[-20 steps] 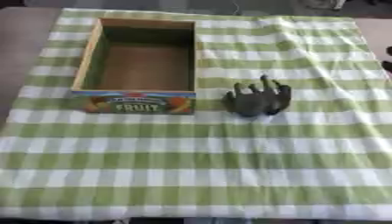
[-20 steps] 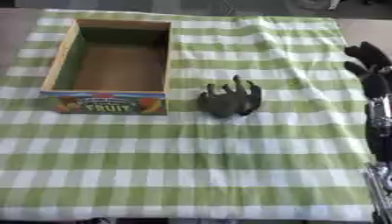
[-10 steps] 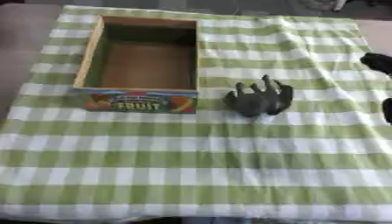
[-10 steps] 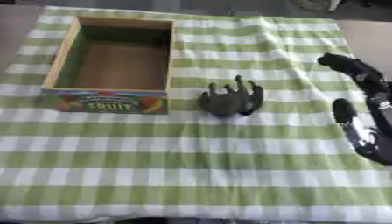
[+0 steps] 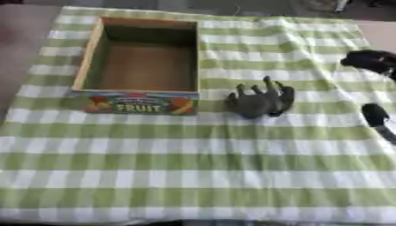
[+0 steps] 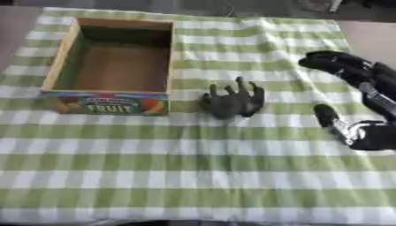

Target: Pick up objects on the table and place them in the box.

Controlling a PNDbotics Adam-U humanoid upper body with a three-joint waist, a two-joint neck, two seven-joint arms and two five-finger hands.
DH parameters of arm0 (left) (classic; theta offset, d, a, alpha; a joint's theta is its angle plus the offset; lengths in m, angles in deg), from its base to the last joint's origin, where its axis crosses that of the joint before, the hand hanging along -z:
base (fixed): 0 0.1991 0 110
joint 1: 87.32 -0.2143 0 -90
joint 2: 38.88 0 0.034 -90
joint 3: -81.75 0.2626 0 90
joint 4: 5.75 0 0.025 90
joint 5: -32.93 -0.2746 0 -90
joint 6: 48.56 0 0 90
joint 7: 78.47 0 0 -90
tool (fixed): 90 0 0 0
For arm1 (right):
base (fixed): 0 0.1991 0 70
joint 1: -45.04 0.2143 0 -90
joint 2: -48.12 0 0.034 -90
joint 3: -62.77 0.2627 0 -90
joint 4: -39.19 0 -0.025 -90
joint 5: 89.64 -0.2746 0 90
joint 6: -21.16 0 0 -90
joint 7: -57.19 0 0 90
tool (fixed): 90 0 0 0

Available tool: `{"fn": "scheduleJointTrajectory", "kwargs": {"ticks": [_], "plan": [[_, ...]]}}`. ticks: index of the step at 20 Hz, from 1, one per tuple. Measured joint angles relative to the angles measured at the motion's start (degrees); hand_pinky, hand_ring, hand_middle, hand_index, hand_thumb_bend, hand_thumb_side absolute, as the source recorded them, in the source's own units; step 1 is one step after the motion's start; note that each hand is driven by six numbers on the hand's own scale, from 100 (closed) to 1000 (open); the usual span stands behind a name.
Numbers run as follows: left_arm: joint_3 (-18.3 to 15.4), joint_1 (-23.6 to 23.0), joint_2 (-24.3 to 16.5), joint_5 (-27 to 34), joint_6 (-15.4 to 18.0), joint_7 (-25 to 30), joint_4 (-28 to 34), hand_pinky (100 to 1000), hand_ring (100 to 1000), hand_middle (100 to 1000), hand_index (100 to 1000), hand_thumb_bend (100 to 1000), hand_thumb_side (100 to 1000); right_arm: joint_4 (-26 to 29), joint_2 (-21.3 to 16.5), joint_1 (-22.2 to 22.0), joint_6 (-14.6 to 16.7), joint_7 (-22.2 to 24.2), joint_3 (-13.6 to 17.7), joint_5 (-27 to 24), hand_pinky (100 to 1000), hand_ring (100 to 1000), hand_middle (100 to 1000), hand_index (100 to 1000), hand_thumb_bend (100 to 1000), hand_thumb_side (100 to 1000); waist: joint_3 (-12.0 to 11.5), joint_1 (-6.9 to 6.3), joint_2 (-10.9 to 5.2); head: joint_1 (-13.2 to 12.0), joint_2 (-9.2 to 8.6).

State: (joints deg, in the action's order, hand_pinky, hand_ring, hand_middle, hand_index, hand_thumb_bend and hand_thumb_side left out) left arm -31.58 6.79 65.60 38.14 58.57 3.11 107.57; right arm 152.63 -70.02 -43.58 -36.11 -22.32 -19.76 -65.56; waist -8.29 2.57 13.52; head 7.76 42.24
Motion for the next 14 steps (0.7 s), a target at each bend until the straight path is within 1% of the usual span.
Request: {"fn": "scheduleJointTrajectory", "kwargs": {"ticks": [1, 3, 4, 5, 8, 11, 14], "plan": [[0.1, 0.0, 0.0, 0.0, 0.0, 0.1, 0.0, 282, 326, 573, 399, 100, 796, 0.0, -1.2, 0.9, -0.7, -0.2, -0.7, 0.7, 920, 953, 869, 996, 100, 812, -0.1, -0.02, 0.0, 0.0, -0.01], [0.2, 0.0, 0.0, 0.0, 0.0, 0.2, 0.0, 282, 326, 573, 399, 100, 796, 0.0, -3.7, 2.6, -2.1, -0.7, -2.1, 2.3, 922, 957, 864, 992, 140, 801, -0.2, -0.08, 0.0, 0.2, -0.02], [0.2, 0.0, 0.0, 0.1, -0.1, 0.3, 0.0, 282, 327, 573, 399, 100, 796, 0.0, -5.0, 3.5, -2.7, -1.1, -2.8, 3.1, 924, 961, 865, 994, 181, 809, -0.3, -0.16, 0.0, 0.3, -0.02], [0.2, 0.0, 0.0, 0.2, -0.1, 0.3, 0.0, 282, 327, 573, 399, 100, 796, 0.0, -6.3, 4.3, -3.4, -1.5, -3.6, 3.9, 924, 963, 866, 993, 195, 815, -0.3, -0.29, 0.0, 0.4, -0.03], [0.5, 0.0, 0.0, 0.3, -0.2, 0.5, 0.0, 282, 327, 573, 398, 100, 796, 0.0, -9.6, 6.5, -5.2, -2.2, -5.6, 5.8, 927, 974, 865, 1000, 277, 848, -0.5, -0.4, 0.0, 0.8, -0.05], [0.6, 0.0, 0.0, 0.3, -0.3, 0.7, 0.0, 282, 327, 572, 398, 100, 796, 0.1, -11.0, 8.5, -6.7, -1.0, -7.7, 6.9, 928, 984, 857, 1000, 304, 869, -0.8, -0.38, 0.0, 1.1, -0.08], [0.8, 0.1, 0.0, 0.5, -0.3, 0.9, 0.0, 282, 327, 572, 398, 100, 796, 0.3, -11.3, 10.8, -8.8, 2.1, -9.7, 7.2, 922, 989, 849, 1000, 304, 870, -1.1, -0.35, 0.0, 1.6, -0.08]]}}
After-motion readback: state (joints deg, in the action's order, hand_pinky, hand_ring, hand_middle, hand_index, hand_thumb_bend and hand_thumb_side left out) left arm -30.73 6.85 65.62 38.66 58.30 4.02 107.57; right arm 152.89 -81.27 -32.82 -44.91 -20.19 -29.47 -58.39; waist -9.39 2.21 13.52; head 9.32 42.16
